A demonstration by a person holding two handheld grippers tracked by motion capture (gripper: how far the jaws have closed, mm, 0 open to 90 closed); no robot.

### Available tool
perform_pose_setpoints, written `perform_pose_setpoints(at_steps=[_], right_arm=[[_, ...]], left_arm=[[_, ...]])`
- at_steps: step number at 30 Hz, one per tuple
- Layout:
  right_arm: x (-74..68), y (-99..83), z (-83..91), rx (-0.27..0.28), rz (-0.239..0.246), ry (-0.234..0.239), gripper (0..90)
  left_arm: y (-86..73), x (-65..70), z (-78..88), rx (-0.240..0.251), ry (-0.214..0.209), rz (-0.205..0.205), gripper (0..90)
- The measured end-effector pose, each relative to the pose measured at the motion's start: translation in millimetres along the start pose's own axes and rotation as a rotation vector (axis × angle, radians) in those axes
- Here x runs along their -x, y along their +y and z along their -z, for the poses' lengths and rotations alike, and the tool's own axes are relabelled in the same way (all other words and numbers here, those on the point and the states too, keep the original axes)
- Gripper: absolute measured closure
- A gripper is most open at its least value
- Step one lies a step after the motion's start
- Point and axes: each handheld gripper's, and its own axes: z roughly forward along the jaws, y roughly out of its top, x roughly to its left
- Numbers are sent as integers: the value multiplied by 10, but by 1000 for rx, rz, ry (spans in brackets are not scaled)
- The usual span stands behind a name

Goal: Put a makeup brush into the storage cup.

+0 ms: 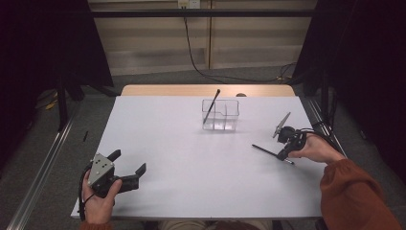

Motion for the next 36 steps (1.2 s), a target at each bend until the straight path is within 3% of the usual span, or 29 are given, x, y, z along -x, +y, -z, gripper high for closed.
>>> perform_pose_setpoints(at_steps=[6,12,16,27,29,36], right_arm=[[-30,-11,39,31,0,6,850],[-59,-42,164,143,1,-9,849],[-112,-85,194,207,-21,-38,850],[-149,-223,221,381,-94,-42,849],[-155,-223,222,393,-107,-25,849],[-175,-224,249,489,-138,-55,849]], left_arm=[[0,-13,-2,1,2,5,19],[2,-13,6,3,3,3,18],[1,-18,11,4,3,9,19],[-1,-17,11,5,2,9,19],[1,-18,13,6,3,8,19],[6,-27,23,14,2,19,19]])
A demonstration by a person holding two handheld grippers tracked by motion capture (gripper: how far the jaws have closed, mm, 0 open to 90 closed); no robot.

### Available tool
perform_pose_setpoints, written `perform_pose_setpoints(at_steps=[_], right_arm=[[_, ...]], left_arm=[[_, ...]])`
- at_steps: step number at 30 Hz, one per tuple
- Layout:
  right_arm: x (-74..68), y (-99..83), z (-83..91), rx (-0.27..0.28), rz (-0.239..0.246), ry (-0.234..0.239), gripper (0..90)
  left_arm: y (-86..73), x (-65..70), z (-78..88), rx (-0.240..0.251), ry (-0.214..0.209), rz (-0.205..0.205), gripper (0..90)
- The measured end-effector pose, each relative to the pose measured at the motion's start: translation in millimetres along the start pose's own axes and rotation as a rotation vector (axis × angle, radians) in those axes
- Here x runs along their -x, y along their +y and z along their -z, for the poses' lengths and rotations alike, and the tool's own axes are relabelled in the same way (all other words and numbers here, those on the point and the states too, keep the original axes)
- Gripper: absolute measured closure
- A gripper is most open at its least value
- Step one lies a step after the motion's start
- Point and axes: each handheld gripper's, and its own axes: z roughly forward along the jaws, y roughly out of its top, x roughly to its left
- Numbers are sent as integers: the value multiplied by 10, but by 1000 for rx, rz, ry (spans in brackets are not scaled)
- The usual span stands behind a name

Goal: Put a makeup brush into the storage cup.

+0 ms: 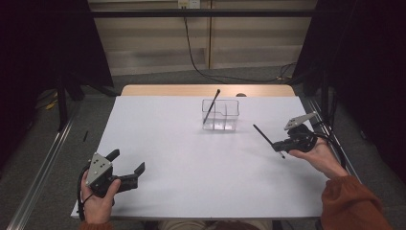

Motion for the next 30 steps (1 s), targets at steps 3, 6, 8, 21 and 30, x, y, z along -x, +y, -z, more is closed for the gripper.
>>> perform_pose_setpoints(at_steps=[3,6,8,21,30], right_arm=[[1,-4,25,66,-13,-4,849],[5,-12,47,134,-27,-5,849],[9,-28,59,173,-36,-1,849],[-41,-90,177,386,-73,-13,849],[-216,-20,150,401,-32,56,849]], left_arm=[[2,-1,5,1,3,2,19],[2,0,4,1,2,1,19],[4,0,8,4,3,0,19],[13,0,34,23,-12,18,19],[13,12,33,18,-24,21,19]])
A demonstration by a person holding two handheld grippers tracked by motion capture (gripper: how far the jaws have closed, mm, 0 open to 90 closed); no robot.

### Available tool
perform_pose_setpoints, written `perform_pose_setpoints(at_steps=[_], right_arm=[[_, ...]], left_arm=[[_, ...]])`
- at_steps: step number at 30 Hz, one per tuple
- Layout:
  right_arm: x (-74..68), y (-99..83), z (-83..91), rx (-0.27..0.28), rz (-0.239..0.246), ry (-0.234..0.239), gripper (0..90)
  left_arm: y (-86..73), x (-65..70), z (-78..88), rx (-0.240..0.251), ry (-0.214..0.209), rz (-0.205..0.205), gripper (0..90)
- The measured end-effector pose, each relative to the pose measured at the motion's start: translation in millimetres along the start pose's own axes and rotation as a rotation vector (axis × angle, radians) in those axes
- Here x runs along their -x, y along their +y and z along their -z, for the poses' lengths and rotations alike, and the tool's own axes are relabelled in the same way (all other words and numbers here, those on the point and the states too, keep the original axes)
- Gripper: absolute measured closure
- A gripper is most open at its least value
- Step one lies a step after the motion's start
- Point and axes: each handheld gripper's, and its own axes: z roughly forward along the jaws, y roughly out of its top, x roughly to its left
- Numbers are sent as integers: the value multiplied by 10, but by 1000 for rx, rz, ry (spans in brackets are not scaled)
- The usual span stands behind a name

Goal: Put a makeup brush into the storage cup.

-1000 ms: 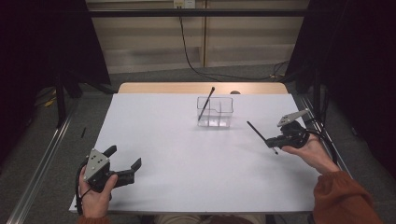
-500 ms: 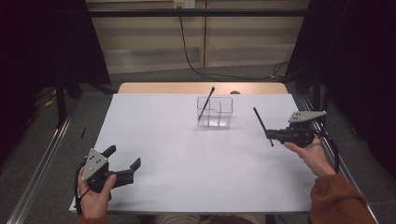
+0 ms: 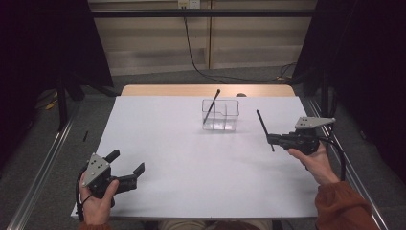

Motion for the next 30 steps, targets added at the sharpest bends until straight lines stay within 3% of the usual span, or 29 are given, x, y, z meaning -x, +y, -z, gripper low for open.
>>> perform_pose_setpoints(at_steps=[22,30], right_arm=[[-328,130,-175,-19,68,108,849],[-513,202,-308,-40,112,166,849]], left_arm=[[-1,3,-5,-7,-10,-8,19],[-2,2,-5,-5,-11,-9,19]])
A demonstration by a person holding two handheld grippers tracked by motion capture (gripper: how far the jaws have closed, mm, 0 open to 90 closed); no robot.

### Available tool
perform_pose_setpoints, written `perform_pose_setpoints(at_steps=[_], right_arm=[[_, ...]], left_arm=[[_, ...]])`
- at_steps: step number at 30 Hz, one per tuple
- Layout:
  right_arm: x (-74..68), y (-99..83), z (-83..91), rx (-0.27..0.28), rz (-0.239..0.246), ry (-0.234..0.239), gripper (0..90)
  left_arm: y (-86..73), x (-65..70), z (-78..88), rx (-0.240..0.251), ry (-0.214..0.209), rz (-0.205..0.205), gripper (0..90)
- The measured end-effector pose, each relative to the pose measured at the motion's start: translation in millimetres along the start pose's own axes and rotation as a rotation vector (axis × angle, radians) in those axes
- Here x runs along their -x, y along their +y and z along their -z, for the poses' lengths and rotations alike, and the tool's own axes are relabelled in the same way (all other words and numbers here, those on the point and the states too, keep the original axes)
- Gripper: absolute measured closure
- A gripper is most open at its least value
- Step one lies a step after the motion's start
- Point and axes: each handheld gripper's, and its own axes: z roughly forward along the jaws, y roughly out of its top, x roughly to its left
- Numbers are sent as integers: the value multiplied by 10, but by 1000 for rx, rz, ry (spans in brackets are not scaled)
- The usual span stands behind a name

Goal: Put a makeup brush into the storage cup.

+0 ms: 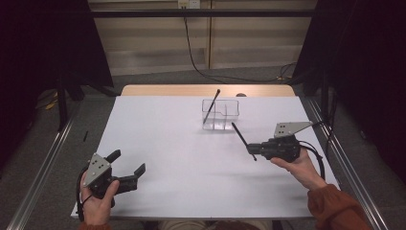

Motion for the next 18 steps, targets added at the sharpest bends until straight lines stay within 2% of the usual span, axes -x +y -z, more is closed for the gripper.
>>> perform_pose_setpoints(at_steps=[18], right_arm=[[-161,282,-361,-51,73,88,849]], left_arm=[[2,0,2,-3,2,-7,19]])
